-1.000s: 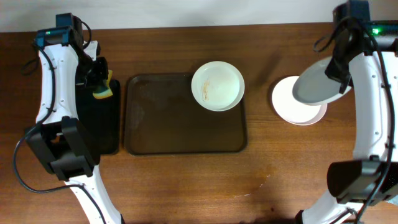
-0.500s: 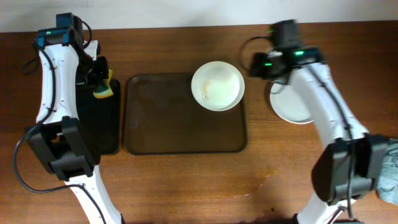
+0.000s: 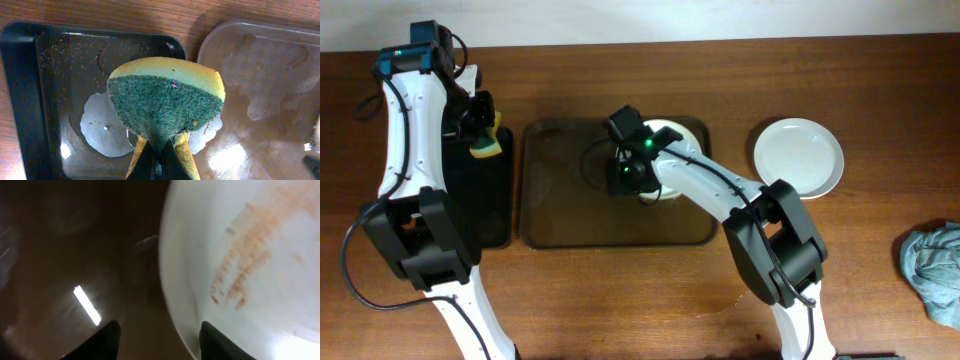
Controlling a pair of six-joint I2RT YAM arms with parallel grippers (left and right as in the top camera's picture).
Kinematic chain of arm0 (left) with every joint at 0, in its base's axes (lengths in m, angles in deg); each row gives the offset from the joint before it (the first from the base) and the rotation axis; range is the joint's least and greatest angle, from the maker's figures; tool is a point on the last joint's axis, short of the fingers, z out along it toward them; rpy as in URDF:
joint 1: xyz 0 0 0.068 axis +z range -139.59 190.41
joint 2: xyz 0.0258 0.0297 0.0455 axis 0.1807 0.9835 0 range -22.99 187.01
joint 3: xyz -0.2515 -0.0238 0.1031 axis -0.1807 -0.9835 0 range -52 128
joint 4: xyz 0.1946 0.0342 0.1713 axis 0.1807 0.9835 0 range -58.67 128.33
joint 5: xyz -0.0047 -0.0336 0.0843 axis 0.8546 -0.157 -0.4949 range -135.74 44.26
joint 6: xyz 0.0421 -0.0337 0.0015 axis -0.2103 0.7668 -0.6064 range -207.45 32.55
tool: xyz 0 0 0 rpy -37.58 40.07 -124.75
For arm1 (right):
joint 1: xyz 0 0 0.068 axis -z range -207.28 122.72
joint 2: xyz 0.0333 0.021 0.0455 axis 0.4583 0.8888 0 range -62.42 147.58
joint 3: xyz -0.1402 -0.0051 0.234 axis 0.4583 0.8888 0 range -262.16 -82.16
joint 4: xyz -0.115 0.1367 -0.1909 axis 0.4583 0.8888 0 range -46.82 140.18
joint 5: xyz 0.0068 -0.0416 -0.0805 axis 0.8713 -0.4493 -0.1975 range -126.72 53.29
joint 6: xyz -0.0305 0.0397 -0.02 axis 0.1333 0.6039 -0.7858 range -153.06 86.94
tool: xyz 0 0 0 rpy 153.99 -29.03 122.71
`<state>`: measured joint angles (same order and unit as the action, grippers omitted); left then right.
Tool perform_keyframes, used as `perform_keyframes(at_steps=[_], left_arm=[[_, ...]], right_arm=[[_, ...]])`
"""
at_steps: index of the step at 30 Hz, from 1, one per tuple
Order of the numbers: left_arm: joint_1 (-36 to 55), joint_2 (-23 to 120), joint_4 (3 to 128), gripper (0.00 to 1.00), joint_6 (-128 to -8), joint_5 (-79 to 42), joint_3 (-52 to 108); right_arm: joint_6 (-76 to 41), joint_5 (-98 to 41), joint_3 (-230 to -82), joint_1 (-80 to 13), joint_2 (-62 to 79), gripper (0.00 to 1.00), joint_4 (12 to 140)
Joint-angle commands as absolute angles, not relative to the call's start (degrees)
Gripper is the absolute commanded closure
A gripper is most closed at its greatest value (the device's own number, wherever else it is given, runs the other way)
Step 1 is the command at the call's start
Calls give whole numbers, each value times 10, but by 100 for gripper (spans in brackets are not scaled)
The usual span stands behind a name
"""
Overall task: Clean dirty plates on tray and stack at the side
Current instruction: 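Grip the pale blue-white plate rim with the right gripper, then scrub the pale blue-white plate with the left gripper's sponge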
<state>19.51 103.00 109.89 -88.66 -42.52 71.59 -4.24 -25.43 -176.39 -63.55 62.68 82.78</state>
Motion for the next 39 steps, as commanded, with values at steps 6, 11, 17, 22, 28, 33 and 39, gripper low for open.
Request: perform_keyframes(at_steps=[6, 11, 17, 22, 28, 33, 39], left_arm=[[194, 1028, 1102, 100, -881, -419, 727], [195, 1028, 1106, 99, -881, -444, 727], [194, 1028, 1109, 99, -881, -445, 727], [125, 1028, 1080, 99, -918, -372, 717], [39, 1028, 970, 99, -990, -267, 583], [-31, 1028, 815, 99, -927, -261, 428], [-42, 1028, 761, 100, -865, -299, 388]], right_arm=[[-132, -294, -1953, -609, 633, 35, 1021], [-54, -304, -1905, -488, 672, 36, 1096], [-35, -256, -1862, -532, 690, 61, 1046], [-44, -337, -1853, -572, 693, 96, 968], [-127, -298, -1852, -527, 693, 96, 906], [-127, -292, -1848, -519, 693, 96, 892], [-127, -280, -1847, -520, 693, 96, 892]])
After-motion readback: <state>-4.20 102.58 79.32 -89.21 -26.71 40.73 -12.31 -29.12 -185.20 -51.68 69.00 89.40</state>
